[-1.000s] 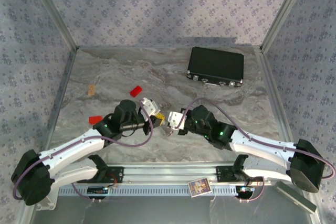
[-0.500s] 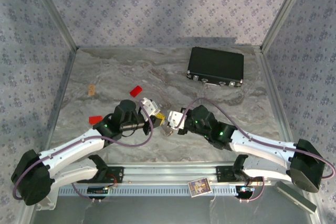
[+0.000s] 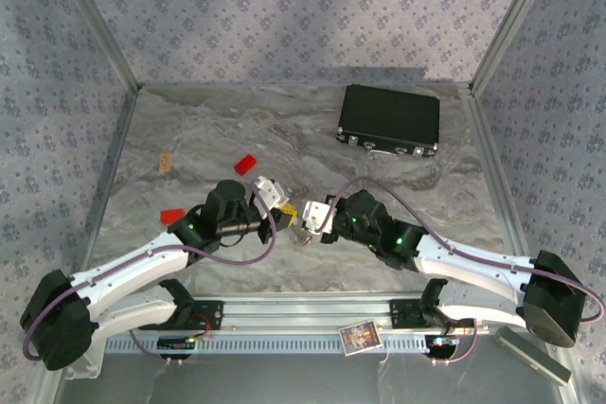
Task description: Put the keys on the keyring
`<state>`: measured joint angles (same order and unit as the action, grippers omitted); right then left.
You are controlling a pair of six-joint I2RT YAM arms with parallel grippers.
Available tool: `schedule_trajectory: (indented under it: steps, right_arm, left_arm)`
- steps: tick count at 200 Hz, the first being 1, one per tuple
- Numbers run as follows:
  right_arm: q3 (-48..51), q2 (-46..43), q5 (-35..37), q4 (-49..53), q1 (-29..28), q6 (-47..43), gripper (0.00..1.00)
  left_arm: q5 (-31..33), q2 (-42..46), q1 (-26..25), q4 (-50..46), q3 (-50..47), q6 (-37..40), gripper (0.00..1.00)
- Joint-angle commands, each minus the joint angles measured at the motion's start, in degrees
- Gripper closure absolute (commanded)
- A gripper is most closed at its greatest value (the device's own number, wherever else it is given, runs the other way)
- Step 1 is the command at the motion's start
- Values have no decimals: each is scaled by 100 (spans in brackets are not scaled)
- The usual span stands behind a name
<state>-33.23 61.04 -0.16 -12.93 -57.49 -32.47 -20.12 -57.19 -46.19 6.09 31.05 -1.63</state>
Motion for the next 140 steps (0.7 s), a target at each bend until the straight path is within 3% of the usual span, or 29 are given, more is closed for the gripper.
schedule_trajectory:
  steps: [1,71,134,140]
  right_arm:
    - [-117,107,20,-61,-71,-71,100]
    - [-216,302,-74,8,-158,-66,100]
    - [-261,122,-452,671,-111,-177,100]
    - [-263,107,-544,759,-87,-174,95]
  left_arm:
    - [-157,-11,-33,204,235,-48,100]
    - [-160,13,-39,229,235,-16,100]
    - [-96,53,-33,245,196,94,100]
    - [-97,66,-38,281,178,117,100]
